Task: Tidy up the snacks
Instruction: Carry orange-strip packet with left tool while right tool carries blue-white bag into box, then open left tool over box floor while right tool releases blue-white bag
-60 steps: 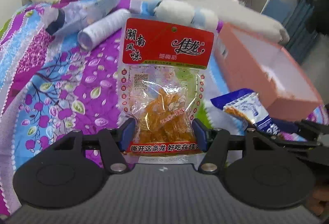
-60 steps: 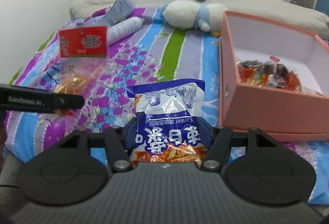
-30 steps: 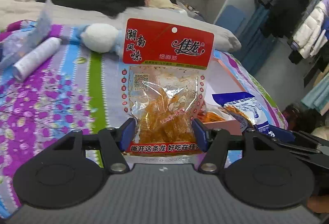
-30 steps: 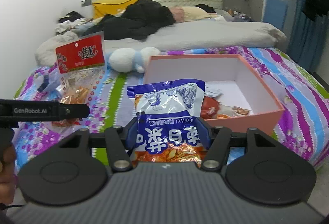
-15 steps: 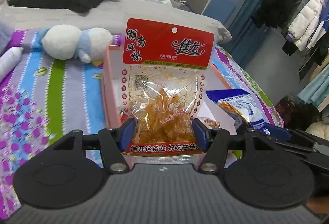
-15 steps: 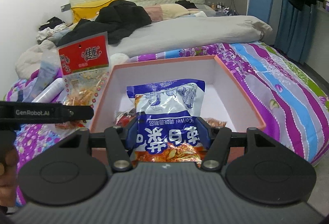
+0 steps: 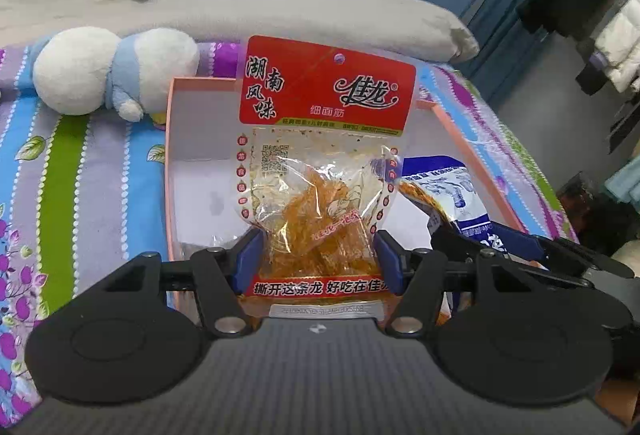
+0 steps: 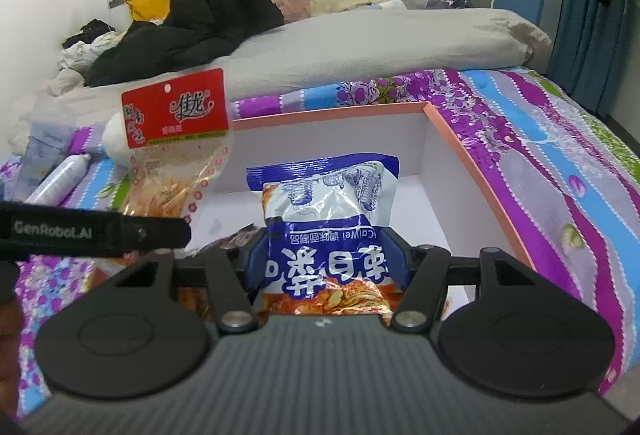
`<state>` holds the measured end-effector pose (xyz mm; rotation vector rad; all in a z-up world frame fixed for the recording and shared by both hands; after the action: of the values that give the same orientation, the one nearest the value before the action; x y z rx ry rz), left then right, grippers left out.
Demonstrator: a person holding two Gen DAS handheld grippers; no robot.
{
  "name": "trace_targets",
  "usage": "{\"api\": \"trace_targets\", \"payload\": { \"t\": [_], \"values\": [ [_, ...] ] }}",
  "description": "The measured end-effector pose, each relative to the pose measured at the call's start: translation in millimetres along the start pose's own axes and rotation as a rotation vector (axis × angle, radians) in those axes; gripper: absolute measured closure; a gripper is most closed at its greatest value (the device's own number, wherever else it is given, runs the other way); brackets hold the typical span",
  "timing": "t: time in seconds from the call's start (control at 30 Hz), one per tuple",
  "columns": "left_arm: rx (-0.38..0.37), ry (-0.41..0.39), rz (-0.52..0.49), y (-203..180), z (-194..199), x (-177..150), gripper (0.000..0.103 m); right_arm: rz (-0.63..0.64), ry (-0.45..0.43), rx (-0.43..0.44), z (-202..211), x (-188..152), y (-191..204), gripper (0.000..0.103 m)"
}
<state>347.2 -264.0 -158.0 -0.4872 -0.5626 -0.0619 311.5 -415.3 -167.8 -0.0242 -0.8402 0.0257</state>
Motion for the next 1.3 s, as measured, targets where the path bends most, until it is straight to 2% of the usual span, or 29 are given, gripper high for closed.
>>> {"api": "trace_targets", "payload": {
  "t": [0.17, 0.4, 0.43, 0.5, 0.57, 0.7, 0.87, 1.1, 1.3],
  "values": [
    [0.024, 0.022, 0.0, 4.5, -23.8, 7.9, 0.037, -0.031, 0.057, -0.001, -28.2, -3.8, -11.3, 0.041],
    [0.035, 0.053, -0.018, 9.3, -37.9, 4.7, 0.035, -0.056, 0.094, 0.005, -39.7, -17.7, -24.3, 0.039],
    [0.042, 0.052, -0.024, 8.3, -37.3, 3.9, 0.033, -0.055, 0.097, 0.007, -39.8, -18.2, -23.9, 0.038],
    [0.063, 0.047, -0.028, 8.9, -36.0, 4.7, 0.021, -0.054, 0.103, 0.008, -40.8, -17.1, -23.4, 0.037],
    [0.06, 0.029, -0.041, 8.2, -29.3, 6.9, 0.019, -0.05, 0.097, 0.008, -37.3, -15.6, -22.4, 0.035],
    [0.045, 0.003, -0.057, 5.6, -6.9, 11.0, 0.018, -0.051, 0.072, 0.011, -21.4, -11.9, -19.1, 0.034],
    [0.023, -0.066, -0.067, 1.2, 37.7, 18.5, 0.018, -0.059, 0.021, 0.0, 12.0, -1.0, -15.9, 0.034],
    [0.012, -0.154, -0.099, -9.9, 109.7, 22.2, 0.018, -0.069, -0.095, -0.024, 76.8, 23.4, -7.0, 0.034],
    [-0.016, -0.202, -0.12, -19.8, 161.7, 9.2, 0.018, -0.07, -0.187, -0.05, 135.8, 30.8, 2.8, 0.034]
  ]
}}
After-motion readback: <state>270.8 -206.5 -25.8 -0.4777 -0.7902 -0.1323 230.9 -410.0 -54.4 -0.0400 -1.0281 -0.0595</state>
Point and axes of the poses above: each gripper's, at about its wrist camera, not at the fingertips, and z roughly against the way its jaws point, y to its left, x to its top, the point moved 6 cm from there along -z, roughly the way its jaws point, and after that the axes turned 9 degrees about z, right-handed, at the moved point
